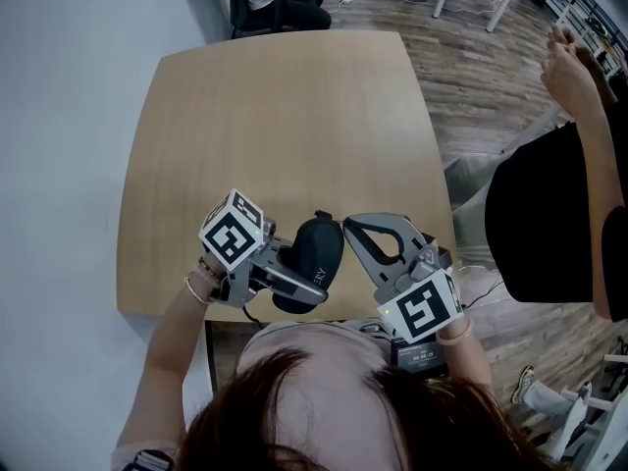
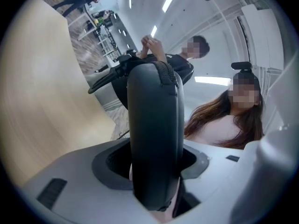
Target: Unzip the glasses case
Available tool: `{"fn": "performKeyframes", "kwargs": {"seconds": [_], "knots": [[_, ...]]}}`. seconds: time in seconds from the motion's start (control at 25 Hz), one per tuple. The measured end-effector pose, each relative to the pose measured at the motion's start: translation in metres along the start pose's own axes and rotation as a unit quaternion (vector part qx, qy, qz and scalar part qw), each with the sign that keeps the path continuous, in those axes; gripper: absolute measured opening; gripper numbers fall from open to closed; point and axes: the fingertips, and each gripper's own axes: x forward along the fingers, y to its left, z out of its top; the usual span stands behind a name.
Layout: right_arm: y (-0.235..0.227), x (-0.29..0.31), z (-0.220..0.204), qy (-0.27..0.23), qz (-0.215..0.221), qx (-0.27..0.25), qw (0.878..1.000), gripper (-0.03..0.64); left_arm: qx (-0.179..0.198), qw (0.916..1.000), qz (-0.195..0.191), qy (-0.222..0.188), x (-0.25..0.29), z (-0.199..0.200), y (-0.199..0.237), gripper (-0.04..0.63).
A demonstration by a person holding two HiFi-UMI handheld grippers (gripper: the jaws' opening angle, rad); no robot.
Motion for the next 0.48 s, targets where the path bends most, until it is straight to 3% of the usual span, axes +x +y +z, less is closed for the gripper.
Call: {"fn": "performKeyframes", "kwargs": {"seconds": [0.48], "knots": [[0.008,0.003,-0.012,0.024,0.037,-0.01,0.999,0.015,-0.056,0.9956,-0.043,0.062,0.004,-0.015,-0.002,0.235]]}}
